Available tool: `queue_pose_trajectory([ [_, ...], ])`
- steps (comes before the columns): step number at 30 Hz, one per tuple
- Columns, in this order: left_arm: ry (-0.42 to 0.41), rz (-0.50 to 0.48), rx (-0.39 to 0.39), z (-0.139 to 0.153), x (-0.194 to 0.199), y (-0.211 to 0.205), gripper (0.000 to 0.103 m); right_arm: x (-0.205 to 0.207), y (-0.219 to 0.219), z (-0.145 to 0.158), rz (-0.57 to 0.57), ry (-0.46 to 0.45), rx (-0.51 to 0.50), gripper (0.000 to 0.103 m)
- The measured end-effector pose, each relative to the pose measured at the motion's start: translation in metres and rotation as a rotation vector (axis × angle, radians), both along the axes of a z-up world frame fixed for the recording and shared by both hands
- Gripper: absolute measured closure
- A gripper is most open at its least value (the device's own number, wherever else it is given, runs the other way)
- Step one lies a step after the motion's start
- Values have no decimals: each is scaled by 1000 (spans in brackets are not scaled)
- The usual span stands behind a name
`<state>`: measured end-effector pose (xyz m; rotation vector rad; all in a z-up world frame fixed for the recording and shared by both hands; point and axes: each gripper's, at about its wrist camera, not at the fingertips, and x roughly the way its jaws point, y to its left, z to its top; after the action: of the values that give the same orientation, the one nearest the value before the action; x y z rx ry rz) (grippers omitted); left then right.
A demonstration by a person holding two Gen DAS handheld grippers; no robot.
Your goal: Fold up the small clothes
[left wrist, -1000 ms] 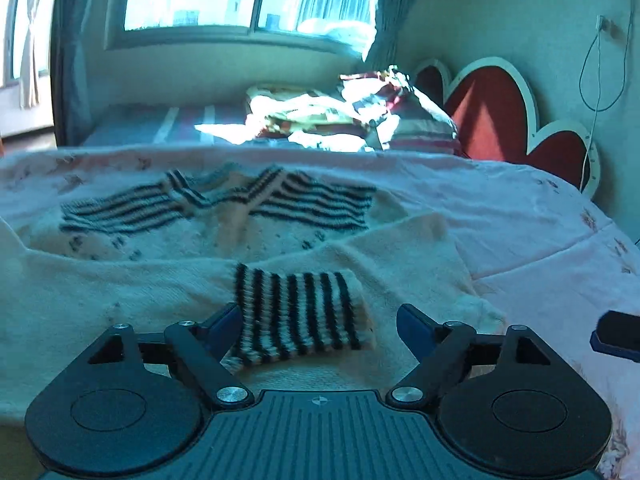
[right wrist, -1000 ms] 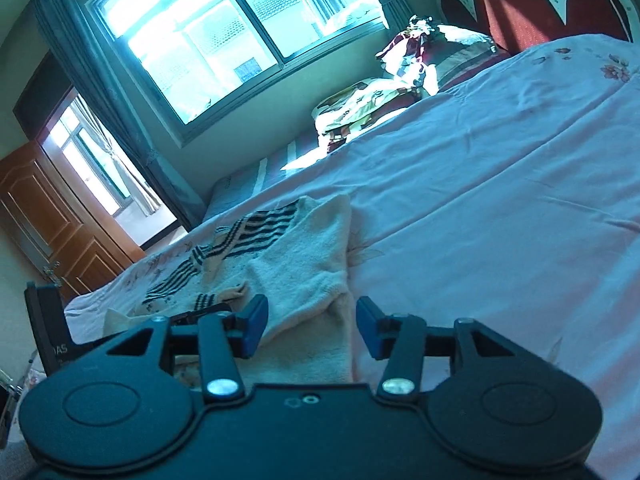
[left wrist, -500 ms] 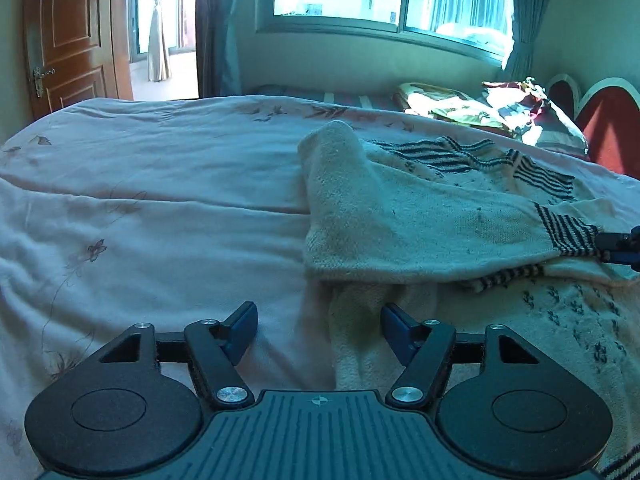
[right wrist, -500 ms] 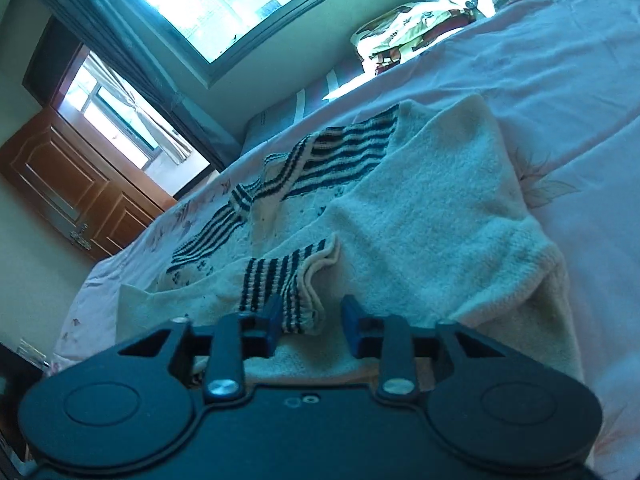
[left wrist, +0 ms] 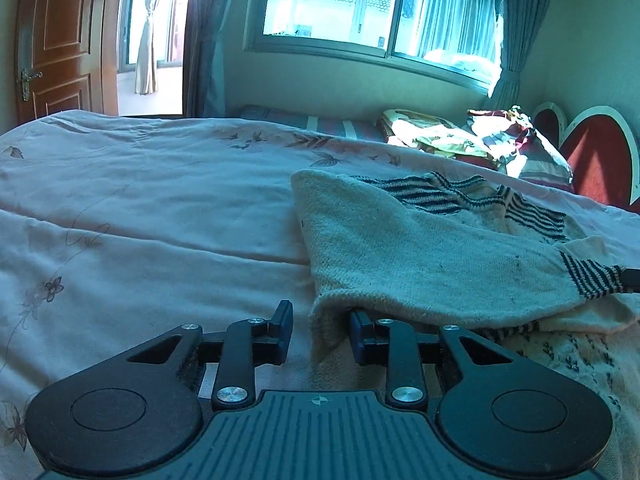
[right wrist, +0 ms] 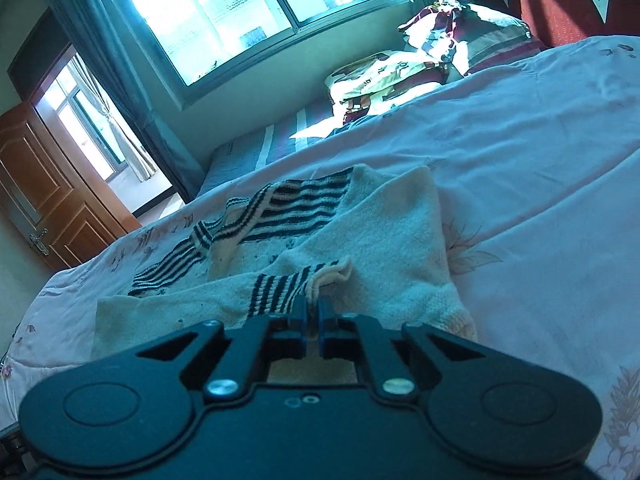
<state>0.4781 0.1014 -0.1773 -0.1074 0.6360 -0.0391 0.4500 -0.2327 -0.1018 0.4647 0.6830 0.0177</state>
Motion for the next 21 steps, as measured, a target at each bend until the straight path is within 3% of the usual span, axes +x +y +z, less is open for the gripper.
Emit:
queue_pose_trajectory([
  [1,-2,-7,-13,0,0,1,90,1,3,-2,0,-1,-4,97],
  [5,-39,-9,-22,4,-7,5,90,-1,3,-2,-7,-2,1,97],
  [10,26,-18,-5,-7,0,8,90,-7,2,-1,-8,1,-21,97],
  [13,27,-22,4,-9,0,8,90,-4,0,-16,-10,56,-14,97],
  [18,36,-38,14,-10,-1,8,90,-10,2,-21,-1,55,-18,97],
  [20,46,-49,14,-8,-1,10,87,-9,-1,-22,0,56,-5,97],
  [21,49,-50,20,-6,-4,13,76,-9,-3,-21,3,54,-1,93],
])
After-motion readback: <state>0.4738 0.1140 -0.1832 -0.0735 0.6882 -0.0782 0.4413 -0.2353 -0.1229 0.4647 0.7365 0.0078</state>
